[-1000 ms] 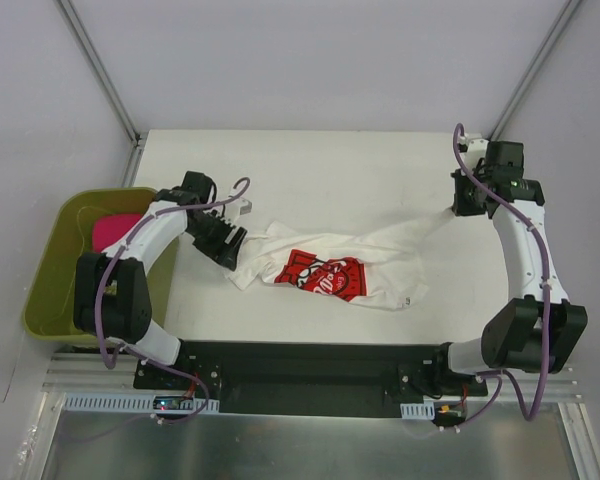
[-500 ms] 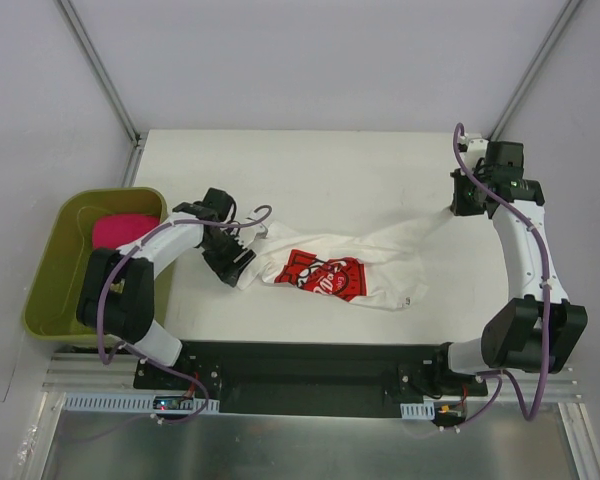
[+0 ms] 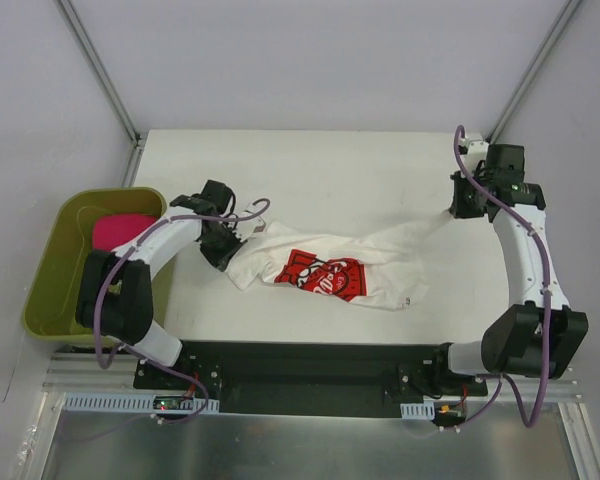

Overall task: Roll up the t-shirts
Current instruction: Flatten out the T-shirt at the center of the board.

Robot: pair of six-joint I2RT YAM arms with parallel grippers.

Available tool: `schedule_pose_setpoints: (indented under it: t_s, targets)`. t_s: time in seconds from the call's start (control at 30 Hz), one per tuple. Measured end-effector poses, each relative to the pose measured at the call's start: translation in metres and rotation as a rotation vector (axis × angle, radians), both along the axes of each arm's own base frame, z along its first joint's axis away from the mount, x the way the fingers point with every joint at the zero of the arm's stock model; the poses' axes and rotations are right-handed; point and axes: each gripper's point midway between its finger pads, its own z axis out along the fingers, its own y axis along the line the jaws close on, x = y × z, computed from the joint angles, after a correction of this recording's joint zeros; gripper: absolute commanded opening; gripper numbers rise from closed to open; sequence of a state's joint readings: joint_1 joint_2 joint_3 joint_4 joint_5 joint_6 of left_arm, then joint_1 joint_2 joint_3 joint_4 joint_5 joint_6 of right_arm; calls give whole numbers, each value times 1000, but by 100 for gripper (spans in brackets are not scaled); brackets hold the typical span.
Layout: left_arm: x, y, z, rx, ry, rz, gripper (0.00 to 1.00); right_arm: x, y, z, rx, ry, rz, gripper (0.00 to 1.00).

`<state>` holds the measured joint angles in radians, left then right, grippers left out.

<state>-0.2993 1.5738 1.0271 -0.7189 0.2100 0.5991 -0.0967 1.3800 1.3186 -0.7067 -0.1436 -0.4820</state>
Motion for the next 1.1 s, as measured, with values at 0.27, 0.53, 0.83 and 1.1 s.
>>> schedule_pose_setpoints:
  t_s: [0.27, 0.53, 0.83, 1.1]
  targets:
    - [18, -8, 138, -167, -281, -44, 0, 16, -5, 75, -26, -177, -7, 1]
    - [6, -16, 255, -276, -471, -135, 0, 30, -5, 179, -36, -448, -12, 1]
    - [-15, -21, 214, -294, -274, -129, 0, 17, -2, 145, -14, -373, -15, 1]
    - [-22, -24, 96, -249, 133, -80, 0, 4, 6, 70, 31, -176, 14, 1]
